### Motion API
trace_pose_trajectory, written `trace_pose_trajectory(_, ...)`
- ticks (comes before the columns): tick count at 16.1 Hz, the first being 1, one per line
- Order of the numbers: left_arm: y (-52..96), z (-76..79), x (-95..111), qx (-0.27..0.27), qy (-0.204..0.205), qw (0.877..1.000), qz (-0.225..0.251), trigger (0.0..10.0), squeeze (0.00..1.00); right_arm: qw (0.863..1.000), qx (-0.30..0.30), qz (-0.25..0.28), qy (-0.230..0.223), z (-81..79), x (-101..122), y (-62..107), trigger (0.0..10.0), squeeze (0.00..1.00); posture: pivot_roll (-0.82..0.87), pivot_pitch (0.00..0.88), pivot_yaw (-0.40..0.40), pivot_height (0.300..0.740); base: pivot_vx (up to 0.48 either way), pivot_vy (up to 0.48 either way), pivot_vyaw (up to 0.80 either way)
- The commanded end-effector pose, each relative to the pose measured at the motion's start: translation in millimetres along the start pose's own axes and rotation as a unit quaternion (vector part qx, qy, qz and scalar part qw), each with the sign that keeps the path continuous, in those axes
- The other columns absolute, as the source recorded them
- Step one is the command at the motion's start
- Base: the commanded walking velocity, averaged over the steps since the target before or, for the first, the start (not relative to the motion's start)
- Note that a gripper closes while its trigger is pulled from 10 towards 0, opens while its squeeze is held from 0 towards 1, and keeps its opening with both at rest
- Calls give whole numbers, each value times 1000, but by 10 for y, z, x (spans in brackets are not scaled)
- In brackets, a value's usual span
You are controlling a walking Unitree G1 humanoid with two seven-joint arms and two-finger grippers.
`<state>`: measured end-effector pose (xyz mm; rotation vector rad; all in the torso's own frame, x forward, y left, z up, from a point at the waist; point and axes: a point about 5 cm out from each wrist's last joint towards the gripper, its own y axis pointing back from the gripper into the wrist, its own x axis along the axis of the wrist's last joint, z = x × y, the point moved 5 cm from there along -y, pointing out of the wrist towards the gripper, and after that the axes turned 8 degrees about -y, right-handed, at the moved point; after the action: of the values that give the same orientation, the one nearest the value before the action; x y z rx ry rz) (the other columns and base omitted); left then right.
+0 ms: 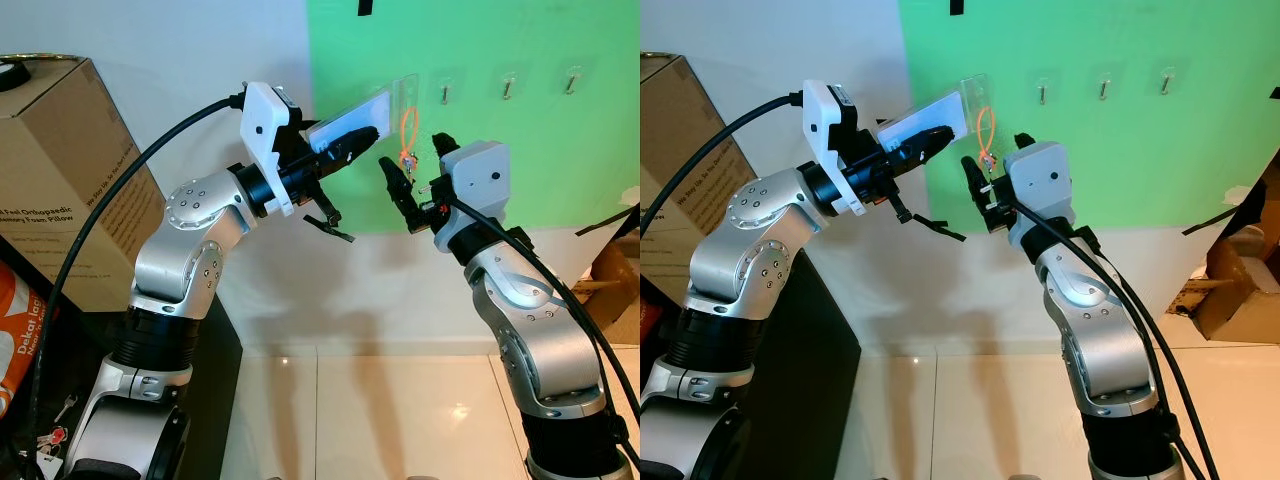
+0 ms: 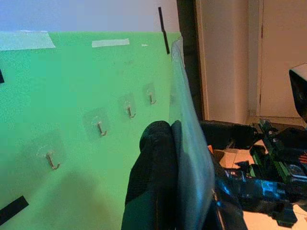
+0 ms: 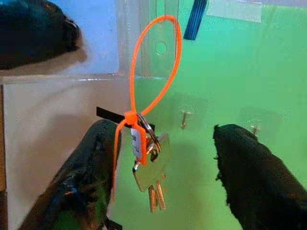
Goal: Hang keys on a hook
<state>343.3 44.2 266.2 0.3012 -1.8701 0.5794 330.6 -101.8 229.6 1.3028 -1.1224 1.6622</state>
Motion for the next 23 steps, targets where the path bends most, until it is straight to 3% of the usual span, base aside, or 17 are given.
trace_pose_trajectory(1,23,5,32,-2,-3,1000,3,10000,0,1000,5,4,-8,-3,12,-20,0,0,-187,0,111,740,0,0,0)
trace_pose_trajectory(23,45,-31,21,4,-8,1000,-1,10000,0,1000,7,7,-12,1,3,-18,0,0,-186,0,117,740,0,0,0)
